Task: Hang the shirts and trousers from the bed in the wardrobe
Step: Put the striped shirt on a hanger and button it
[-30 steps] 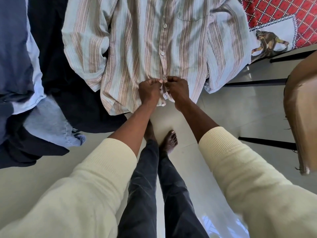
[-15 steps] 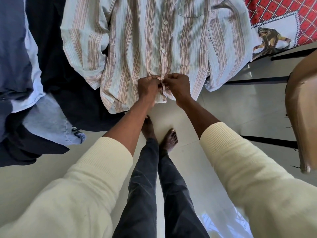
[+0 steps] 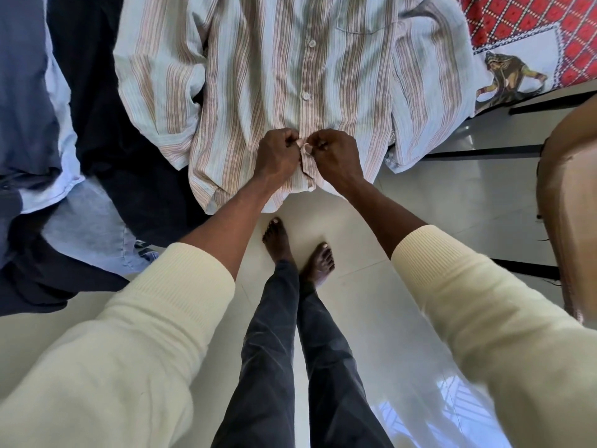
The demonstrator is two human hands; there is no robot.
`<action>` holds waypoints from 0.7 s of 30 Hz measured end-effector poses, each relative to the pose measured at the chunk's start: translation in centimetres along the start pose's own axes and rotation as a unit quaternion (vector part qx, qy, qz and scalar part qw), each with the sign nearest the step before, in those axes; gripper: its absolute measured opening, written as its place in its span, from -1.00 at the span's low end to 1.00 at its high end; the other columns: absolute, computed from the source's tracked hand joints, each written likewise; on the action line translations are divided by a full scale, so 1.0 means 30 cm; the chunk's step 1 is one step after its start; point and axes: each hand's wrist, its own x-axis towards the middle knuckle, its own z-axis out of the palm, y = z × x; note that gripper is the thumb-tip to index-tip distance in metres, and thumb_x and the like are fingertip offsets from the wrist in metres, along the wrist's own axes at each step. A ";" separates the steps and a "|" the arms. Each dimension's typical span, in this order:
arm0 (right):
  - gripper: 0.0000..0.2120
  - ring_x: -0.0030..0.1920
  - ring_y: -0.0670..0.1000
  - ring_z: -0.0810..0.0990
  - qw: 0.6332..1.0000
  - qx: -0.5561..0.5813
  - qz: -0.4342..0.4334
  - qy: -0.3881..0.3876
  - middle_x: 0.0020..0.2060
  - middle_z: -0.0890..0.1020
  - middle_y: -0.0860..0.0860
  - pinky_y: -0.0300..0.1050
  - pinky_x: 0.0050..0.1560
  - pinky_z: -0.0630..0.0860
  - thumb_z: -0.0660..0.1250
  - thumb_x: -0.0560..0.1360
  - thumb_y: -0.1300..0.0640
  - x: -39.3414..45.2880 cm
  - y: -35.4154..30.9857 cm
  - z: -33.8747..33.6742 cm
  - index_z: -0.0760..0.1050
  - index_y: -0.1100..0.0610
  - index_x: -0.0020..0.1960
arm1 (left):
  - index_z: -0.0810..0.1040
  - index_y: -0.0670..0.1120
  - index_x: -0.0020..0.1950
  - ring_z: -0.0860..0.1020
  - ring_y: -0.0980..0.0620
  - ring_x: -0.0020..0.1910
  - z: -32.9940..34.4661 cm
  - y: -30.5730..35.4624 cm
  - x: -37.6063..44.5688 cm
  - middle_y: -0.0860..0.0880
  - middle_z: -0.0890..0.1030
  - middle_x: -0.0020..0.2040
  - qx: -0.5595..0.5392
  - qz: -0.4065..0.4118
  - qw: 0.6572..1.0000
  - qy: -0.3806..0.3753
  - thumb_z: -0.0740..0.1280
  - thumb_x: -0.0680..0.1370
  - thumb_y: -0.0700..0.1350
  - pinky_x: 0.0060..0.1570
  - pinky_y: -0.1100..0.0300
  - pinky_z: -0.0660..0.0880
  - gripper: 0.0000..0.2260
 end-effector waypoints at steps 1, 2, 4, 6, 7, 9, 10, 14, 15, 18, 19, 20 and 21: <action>-0.87 -0.15 0.01 0.61 0.999 -0.022 -0.028 -0.003 -0.20 0.66 -0.03 -0.17 -0.18 0.43 0.34 0.46 0.24 -0.001 -0.004 -0.011 0.67 0.15 -0.10 | 0.61 -0.19 -0.14 0.63 -0.10 -0.22 -0.003 0.001 0.003 -0.09 0.65 -0.23 0.010 0.006 1.000 -0.004 0.32 0.55 -0.15 -0.14 -0.03 0.60 -0.85; -0.84 -0.14 0.05 0.61 0.995 -0.055 -0.077 -0.013 -0.18 0.67 0.01 -0.13 -0.18 0.44 0.30 0.47 0.25 -0.001 -0.007 -0.021 0.67 0.17 -0.09 | 0.58 -0.19 -0.15 0.57 -0.05 -0.27 -0.007 0.003 0.007 -0.06 0.61 -0.27 0.026 0.013 1.000 -0.012 0.31 0.56 -0.18 -0.21 0.05 0.53 -0.86; -0.76 -0.11 0.15 0.61 0.971 -0.135 -0.195 -0.042 -0.12 0.67 0.11 -0.04 -0.15 0.49 0.24 0.47 0.29 0.009 -0.009 -0.043 0.67 0.22 -0.02 | 0.50 -0.14 -0.15 0.42 0.08 -0.34 -0.016 0.010 0.017 0.03 0.48 -0.30 0.064 0.043 0.997 -0.027 0.27 0.59 -0.22 -0.31 0.17 0.35 -0.88; -0.76 -0.08 0.17 0.62 0.952 -0.171 -0.250 -0.043 -0.08 0.66 0.13 0.01 -0.13 0.53 0.23 0.51 0.30 0.032 -0.010 -0.058 0.66 0.23 0.04 | 0.51 -0.17 -0.09 0.44 0.05 -0.28 -0.031 0.035 0.031 -0.01 0.51 -0.25 0.117 0.108 0.987 -0.026 0.23 0.59 -0.27 -0.32 0.18 0.36 -0.89; -0.78 -0.09 0.15 0.62 0.959 -0.160 -0.233 -0.025 -0.08 0.66 0.13 0.02 -0.13 0.53 0.24 0.53 0.29 0.047 -0.010 -0.060 0.65 0.22 0.04 | 0.54 -0.21 -0.06 0.49 -0.01 -0.22 -0.035 0.053 0.039 -0.08 0.56 -0.20 0.137 0.146 0.980 -0.013 0.21 0.59 -0.29 -0.27 0.13 0.42 -0.87; -0.81 -0.16 0.10 0.60 0.989 -0.070 -0.124 0.030 -0.16 0.65 0.11 0.02 -0.14 0.53 0.25 0.50 0.31 0.069 -0.023 -0.060 0.65 0.22 -0.06 | 0.60 -0.27 0.03 0.56 -0.09 -0.10 -0.032 0.080 0.060 -0.18 0.63 -0.08 0.132 0.200 0.970 0.049 0.19 0.57 -0.27 -0.11 0.07 0.49 -0.80; -0.81 -0.20 0.06 0.59 0.996 -0.011 -0.068 0.055 -0.21 0.65 0.08 0.02 -0.14 0.54 0.24 0.47 0.33 0.075 -0.025 -0.057 0.63 0.22 -0.11 | 0.61 -0.27 0.07 0.57 -0.08 -0.07 -0.028 0.092 0.065 -0.19 0.65 -0.04 0.108 0.192 0.972 0.084 0.18 0.57 -0.24 -0.06 0.06 0.50 -0.76; -0.90 -0.23 -0.01 0.53 0.995 0.030 -0.006 0.099 -0.26 0.60 -0.01 -0.01 -0.14 0.50 0.30 0.50 0.21 -0.020 -0.013 -0.019 0.56 0.17 -0.16 | 0.57 -0.23 0.17 0.55 -0.07 0.02 -0.013 0.086 -0.004 -0.18 0.60 0.06 0.058 0.140 0.974 0.168 0.15 0.58 -0.22 -0.01 0.16 0.46 -0.73; -0.84 -0.23 0.00 0.50 0.995 0.000 -0.005 0.098 -0.26 0.57 -0.01 -0.01 -0.18 0.46 0.33 0.52 0.10 -0.059 -0.007 -0.006 0.51 0.15 -0.18 | 0.56 -0.22 0.16 0.55 -0.08 0.03 -0.009 0.069 -0.038 -0.16 0.59 0.06 0.059 0.141 0.973 0.172 0.15 0.58 -0.21 -0.02 0.17 0.46 -0.74; -0.67 -0.12 0.07 0.48 0.994 -0.094 -0.006 0.059 -0.11 0.55 0.06 -0.06 -0.17 0.39 0.39 0.50 -0.10 -0.132 0.042 0.045 0.48 0.19 -0.05 | 0.54 -0.22 0.12 0.57 -0.07 -0.03 0.014 -0.013 -0.135 -0.15 0.62 0.00 0.060 0.147 0.979 0.131 0.18 0.56 -0.21 -0.05 0.12 0.48 -0.78; -0.63 -0.08 0.12 0.50 0.992 -0.117 -0.014 0.051 -0.06 0.56 0.11 -0.01 -0.14 0.43 0.40 0.49 -0.10 -0.136 0.057 0.057 0.47 0.22 0.01 | 0.52 -0.23 0.10 0.57 -0.07 -0.06 0.019 -0.043 -0.156 -0.14 0.62 -0.04 0.066 0.140 0.982 0.108 0.19 0.56 -0.22 -0.08 0.12 0.47 -0.81; -0.61 -0.06 0.16 0.51 0.990 -0.133 -0.025 0.049 -0.04 0.56 0.14 0.03 -0.12 0.45 0.40 0.49 -0.08 -0.130 0.069 0.063 0.47 0.24 0.05 | 0.51 -0.23 0.09 0.55 -0.07 -0.09 0.023 -0.071 -0.170 -0.13 0.60 -0.07 0.076 0.136 0.984 0.088 0.20 0.56 -0.24 -0.10 0.09 0.46 -0.84; -0.64 -0.08 0.17 0.52 0.989 -0.140 -0.031 0.046 -0.04 0.55 0.16 0.04 -0.13 0.46 0.39 0.49 -0.04 -0.121 0.077 0.064 0.46 0.25 0.05 | 0.49 -0.23 0.07 0.54 -0.08 -0.11 0.026 -0.091 -0.179 -0.13 0.58 -0.10 0.087 0.134 0.985 0.072 0.21 0.55 -0.26 -0.11 0.06 0.47 -0.86</action>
